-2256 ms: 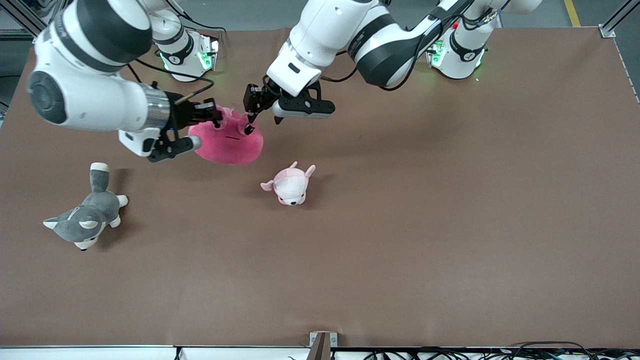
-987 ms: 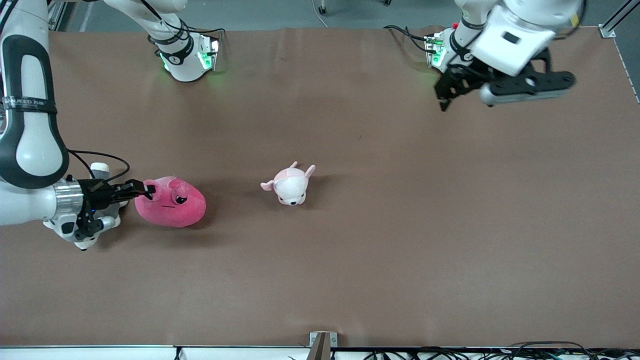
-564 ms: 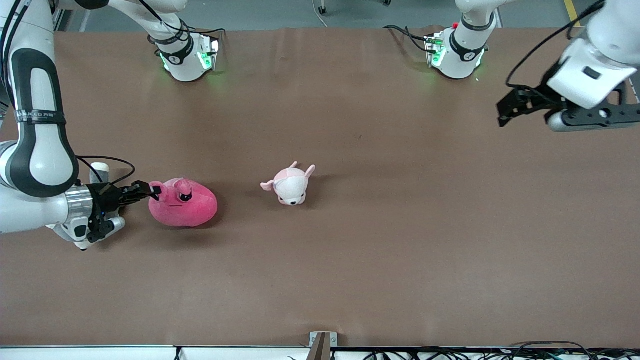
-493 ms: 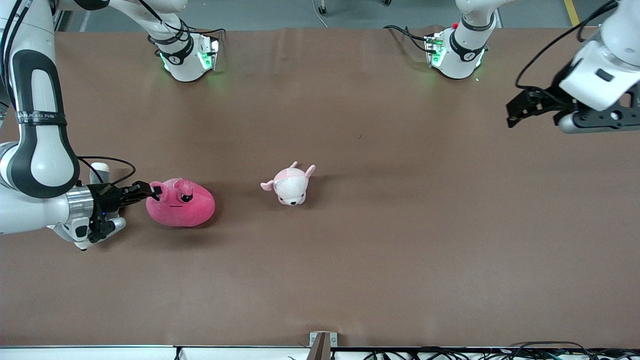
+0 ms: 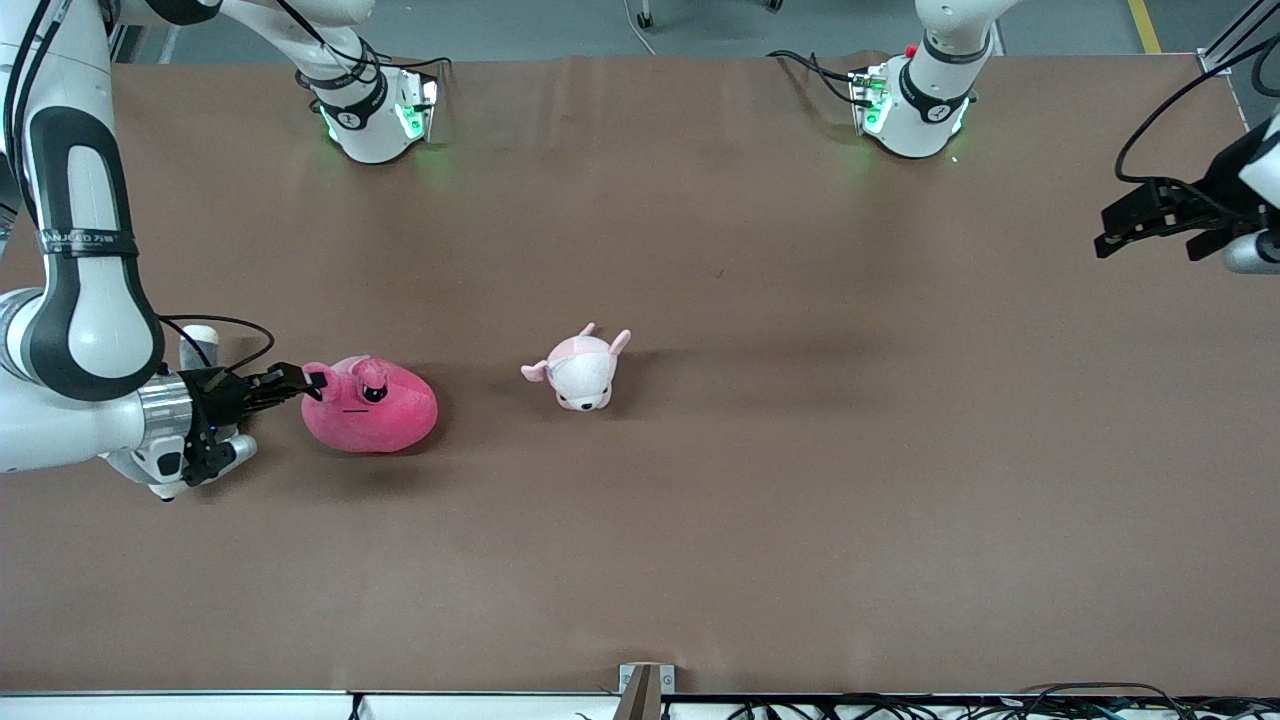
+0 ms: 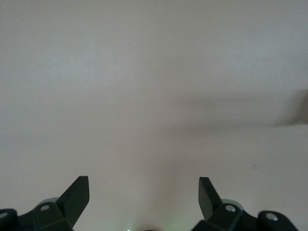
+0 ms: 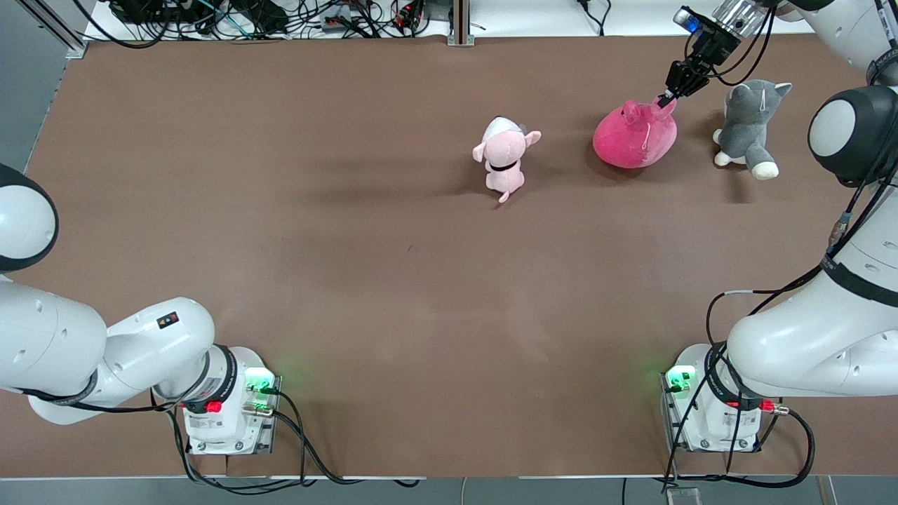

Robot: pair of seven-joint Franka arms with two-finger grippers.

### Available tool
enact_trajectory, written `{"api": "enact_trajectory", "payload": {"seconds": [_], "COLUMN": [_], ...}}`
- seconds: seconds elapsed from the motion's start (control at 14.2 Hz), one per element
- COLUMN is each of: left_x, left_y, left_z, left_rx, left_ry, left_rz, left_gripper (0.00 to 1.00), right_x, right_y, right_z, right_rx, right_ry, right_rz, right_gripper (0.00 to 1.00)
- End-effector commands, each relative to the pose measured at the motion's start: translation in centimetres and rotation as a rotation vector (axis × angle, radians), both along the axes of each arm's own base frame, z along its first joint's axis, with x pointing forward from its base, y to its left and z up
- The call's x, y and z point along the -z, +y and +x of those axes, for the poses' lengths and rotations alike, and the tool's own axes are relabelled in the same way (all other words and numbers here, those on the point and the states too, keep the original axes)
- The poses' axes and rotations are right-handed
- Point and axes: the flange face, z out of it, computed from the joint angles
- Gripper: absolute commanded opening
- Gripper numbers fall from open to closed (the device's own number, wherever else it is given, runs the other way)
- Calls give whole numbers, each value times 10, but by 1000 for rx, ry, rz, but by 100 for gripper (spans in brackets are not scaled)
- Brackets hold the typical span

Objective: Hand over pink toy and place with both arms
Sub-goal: 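Open the right gripper and withdraw it from the pink plush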

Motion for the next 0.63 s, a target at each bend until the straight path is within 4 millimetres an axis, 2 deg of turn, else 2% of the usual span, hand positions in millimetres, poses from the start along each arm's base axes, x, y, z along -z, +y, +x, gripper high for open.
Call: {"api": "enact_trajectory", "payload": {"seconds": [0.0, 0.07, 0.14, 0.21, 0.28, 0.49, 0.56], "left_x": [-6, -9, -12, -15, -18, -19, -19], "left_y": [-7, -8, -8, -8, -9, -7, -6], "left_z": [-8, -8, -7, -6, -5, -2, -2], "left_rx": [11, 11, 10, 12, 14, 10, 9], "left_ry": [-11, -17, -28, -39, -53, -72, -72], "left_rz": [1, 1, 0, 1, 2, 1, 1], "left_gripper": [100, 100, 100, 100, 100, 100, 100], "right_x": [-3, -2, -1, -1, -3, -16, -30], "right_y": [1, 1, 1, 1, 1, -3, -5], "right_z": [1, 1, 1, 1, 2, 2, 3], "right_rx": [-14, -14, -17, -13, -10, -3, 39], "right_ry": [1, 3, 2, 1, 2, -12, -12], "right_rz": [10, 10, 9, 7, 5, -19, -40], "right_gripper": [2, 5, 23, 77, 100, 100, 100]}}
